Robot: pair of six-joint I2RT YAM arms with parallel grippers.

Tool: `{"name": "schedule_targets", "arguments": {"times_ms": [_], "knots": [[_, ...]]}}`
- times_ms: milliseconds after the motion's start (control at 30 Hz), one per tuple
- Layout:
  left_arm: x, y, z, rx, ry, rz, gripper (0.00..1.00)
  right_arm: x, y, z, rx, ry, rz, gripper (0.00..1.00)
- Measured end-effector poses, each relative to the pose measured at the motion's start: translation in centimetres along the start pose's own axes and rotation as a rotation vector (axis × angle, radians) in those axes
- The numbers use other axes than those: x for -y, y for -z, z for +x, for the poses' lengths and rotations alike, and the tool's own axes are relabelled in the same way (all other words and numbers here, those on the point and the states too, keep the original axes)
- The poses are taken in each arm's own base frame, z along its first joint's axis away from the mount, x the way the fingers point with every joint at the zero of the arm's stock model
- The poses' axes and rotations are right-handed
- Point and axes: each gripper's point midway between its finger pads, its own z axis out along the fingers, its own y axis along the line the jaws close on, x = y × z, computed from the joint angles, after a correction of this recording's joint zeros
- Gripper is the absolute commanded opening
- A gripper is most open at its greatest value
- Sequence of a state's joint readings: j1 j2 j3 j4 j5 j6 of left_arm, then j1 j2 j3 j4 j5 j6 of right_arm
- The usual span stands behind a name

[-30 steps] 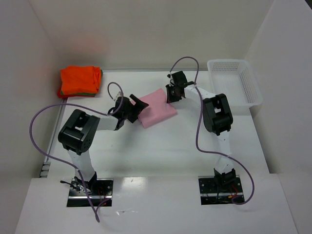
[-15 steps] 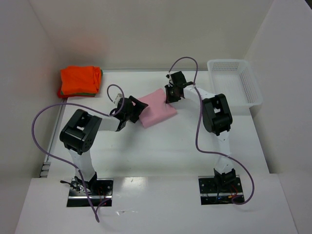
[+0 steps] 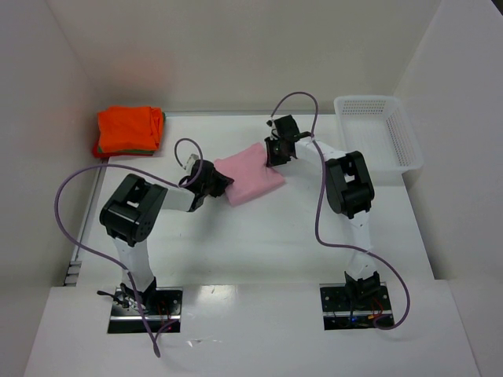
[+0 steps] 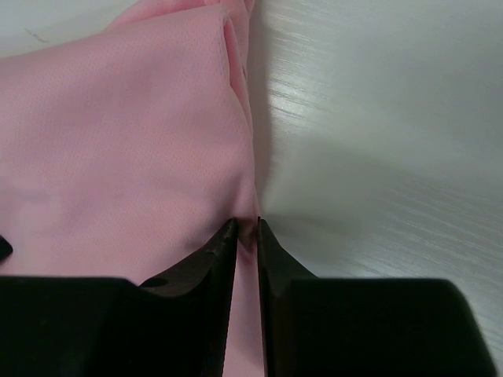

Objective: Fold and stack the t-shirts
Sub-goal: Put the neatly folded tshirt into the corner of the board with the left arm

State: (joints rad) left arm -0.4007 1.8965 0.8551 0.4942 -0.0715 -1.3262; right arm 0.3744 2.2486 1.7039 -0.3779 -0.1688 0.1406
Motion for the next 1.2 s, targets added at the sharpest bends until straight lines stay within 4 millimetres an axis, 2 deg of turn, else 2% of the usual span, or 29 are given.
{"name": "schedule_targets", "arguments": {"times_ms": [33,67,233,300,333,467,500,533,600,667,833,933,1000,1067,1133,1200], "knots": [[-0.3,-0.1,0.1,-0.005,-0.014,-0.008,0.17,0.0,0.0,0.0,0.000,0.001,0.000,0.21],[-0.4,-0.2,0.2,-0.009,-0.019,-0.015,0.00,-0.1,0.0,0.0,0.000,0.001,-0.001,0.21],[0.1,-0.5,0.1,-0.039,-0.097,-0.055,0.00,-0.2,0.0,0.0,-0.001,0.003,-0.002,0.23],[0.1,-0.5,-0.4,-0.054,-0.145,-0.085,0.00,-0.2,0.0,0.1,-0.002,0.003,-0.002,0.37],[0.1,-0.4,-0.7,-0.060,-0.175,-0.103,0.00,-0.2,0.1,0.0,-0.001,0.002,-0.004,0.40],[1.1,0.0,-4.2,-0.084,-0.304,-0.162,0.00,-0.7,0.9,-0.2,-0.007,-0.008,-0.003,0.81],[1.7,0.1,-5.5,-0.089,-0.335,-0.164,0.00,-0.9,1.4,-0.5,-0.002,-0.010,-0.005,1.00],[2.4,0.2,-6.8,-0.088,-0.359,-0.163,0.00,-1.1,2.1,-1.0,0.007,-0.019,-0.005,1.00],[3.5,0.2,-9.9,-0.081,-0.419,-0.173,0.00,-1.7,4.0,-2.1,0.036,-0.019,-0.007,1.00],[4.1,0.2,-12.4,-0.069,-0.470,-0.186,0.00,-2.5,6.6,-4.1,0.094,-0.026,-0.016,1.00],[2.8,0.5,-17.1,-0.089,-0.585,-0.283,0.00,-4.8,15.0,-9.2,0.284,-0.032,-0.047,1.00],[1.6,0.0,-19.1,-0.096,-0.645,-0.351,0.00,-5.8,20.6,-11.1,0.395,-0.033,-0.068,1.00],[0.5,-0.1,-19.8,-0.105,-0.684,-0.401,0.00,-6.0,23.6,-11.6,0.450,-0.034,-0.071,1.00],[-0.5,-0.1,-20.4,-0.116,-0.714,-0.449,0.00,-6.0,25.8,-11.7,0.488,-0.037,-0.069,1.00],[-1.1,0.1,-21.2,-0.123,-0.743,-0.488,0.00,-5.4,26.8,-11.4,0.503,-0.046,-0.050,1.00],[-0.9,0.1,-22.3,-0.109,-0.779,-0.511,0.00,-4.7,26.6,-10.2,0.484,-0.058,-0.031,1.00]]}}
